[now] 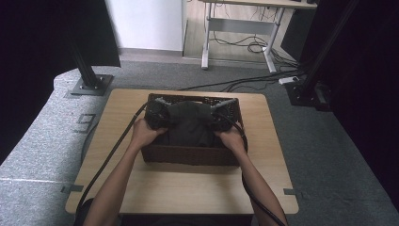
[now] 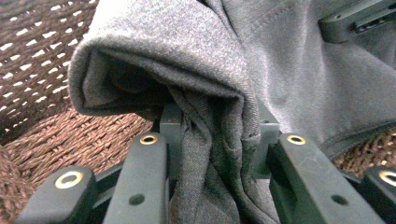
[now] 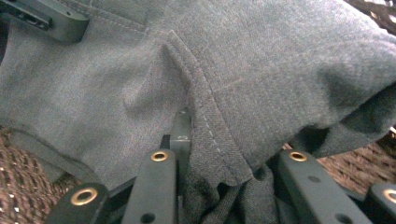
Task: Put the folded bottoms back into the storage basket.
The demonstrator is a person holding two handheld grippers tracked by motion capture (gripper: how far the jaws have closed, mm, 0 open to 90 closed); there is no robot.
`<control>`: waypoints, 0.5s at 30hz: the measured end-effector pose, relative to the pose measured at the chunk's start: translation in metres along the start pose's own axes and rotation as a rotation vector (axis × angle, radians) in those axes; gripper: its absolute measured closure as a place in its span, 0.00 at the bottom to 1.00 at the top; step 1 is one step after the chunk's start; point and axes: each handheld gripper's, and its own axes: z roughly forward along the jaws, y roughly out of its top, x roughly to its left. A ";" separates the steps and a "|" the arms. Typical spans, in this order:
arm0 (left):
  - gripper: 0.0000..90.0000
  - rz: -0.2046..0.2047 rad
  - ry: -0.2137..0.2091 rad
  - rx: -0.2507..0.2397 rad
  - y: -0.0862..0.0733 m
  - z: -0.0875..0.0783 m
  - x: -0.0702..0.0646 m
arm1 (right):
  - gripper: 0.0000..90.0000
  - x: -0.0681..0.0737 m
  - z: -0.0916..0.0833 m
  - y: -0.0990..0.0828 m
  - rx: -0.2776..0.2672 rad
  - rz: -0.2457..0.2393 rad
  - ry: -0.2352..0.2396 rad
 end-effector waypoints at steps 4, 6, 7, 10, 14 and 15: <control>0.72 0.008 0.026 0.021 0.007 0.010 -0.005 | 0.74 -0.009 0.000 -0.004 0.020 0.026 -0.016; 0.68 -0.006 0.065 0.029 0.008 0.013 -0.006 | 0.71 -0.011 0.000 -0.005 0.027 0.038 -0.030; 0.65 -0.012 0.077 0.033 0.008 0.013 -0.005 | 0.68 -0.011 0.000 -0.005 0.029 0.042 -0.043; 0.47 -0.025 0.188 0.040 0.009 0.008 -0.002 | 0.49 -0.014 -0.001 -0.004 0.032 0.034 -0.129; 0.42 -0.020 0.201 0.001 0.011 -0.008 0.000 | 0.32 -0.022 -0.008 -0.004 -0.012 0.056 -0.180; 0.41 -0.018 0.199 -0.010 0.012 -0.012 -0.001 | 0.30 -0.024 -0.010 -0.004 -0.015 0.057 -0.193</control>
